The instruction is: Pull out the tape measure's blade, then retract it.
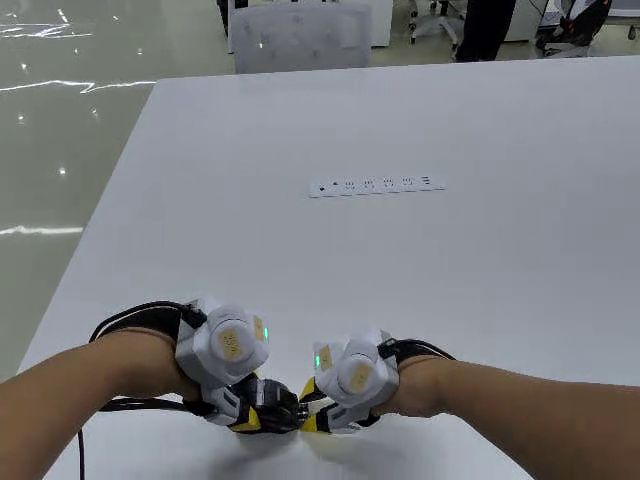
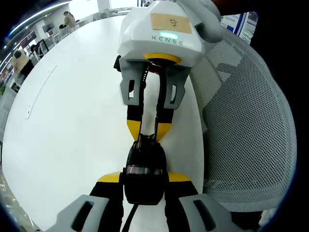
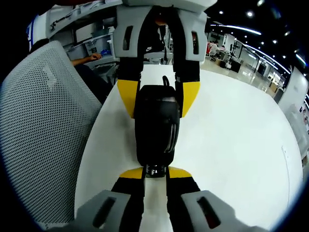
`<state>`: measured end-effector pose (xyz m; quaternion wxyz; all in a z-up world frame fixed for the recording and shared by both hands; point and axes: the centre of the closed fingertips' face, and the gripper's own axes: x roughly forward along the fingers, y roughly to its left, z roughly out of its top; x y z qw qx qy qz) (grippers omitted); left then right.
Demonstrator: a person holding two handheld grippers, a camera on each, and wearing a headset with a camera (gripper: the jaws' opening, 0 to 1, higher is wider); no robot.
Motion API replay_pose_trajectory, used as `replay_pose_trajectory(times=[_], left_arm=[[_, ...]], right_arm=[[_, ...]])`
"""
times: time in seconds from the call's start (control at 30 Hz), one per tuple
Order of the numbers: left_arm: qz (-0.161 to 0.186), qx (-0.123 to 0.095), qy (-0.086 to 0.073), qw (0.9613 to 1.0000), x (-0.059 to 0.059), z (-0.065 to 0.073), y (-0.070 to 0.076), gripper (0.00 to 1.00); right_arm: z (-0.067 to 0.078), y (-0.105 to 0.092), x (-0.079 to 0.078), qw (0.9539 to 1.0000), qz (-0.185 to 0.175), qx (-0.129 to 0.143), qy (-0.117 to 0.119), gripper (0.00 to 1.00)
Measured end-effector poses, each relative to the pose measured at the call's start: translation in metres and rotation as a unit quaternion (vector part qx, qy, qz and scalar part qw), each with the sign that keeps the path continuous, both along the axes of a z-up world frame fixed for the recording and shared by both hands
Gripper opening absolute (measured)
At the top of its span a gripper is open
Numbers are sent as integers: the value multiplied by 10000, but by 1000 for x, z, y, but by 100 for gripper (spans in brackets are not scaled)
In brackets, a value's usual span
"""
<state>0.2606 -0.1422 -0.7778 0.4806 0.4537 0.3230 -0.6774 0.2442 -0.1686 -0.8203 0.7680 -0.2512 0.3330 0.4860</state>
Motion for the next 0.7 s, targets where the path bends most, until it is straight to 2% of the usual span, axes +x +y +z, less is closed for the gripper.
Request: replay_pose_trajectory(times=[0.1, 0.17, 0.37, 0.47, 0.7], left_arm=[[-10, 4, -9, 10000, 0, 0, 0, 29], [-10, -6, 5, 10000, 0, 0, 0, 29], [5, -7, -9, 10000, 0, 0, 0, 29], [10, -9, -3, 10000, 0, 0, 0, 29], [18, -51, 42, 10000, 0, 1, 0, 29]], right_arm=[[-1, -1, 0, 10000, 47, -49, 34, 15], [-1, 1, -1, 9998, 166, -126, -27, 15], [-2, 0, 1, 9996, -30, -76, 256, 16], [-3, -1, -1, 9997, 28, -24, 225, 14], [-2, 0, -1, 9994, -53, 1, 344, 13]])
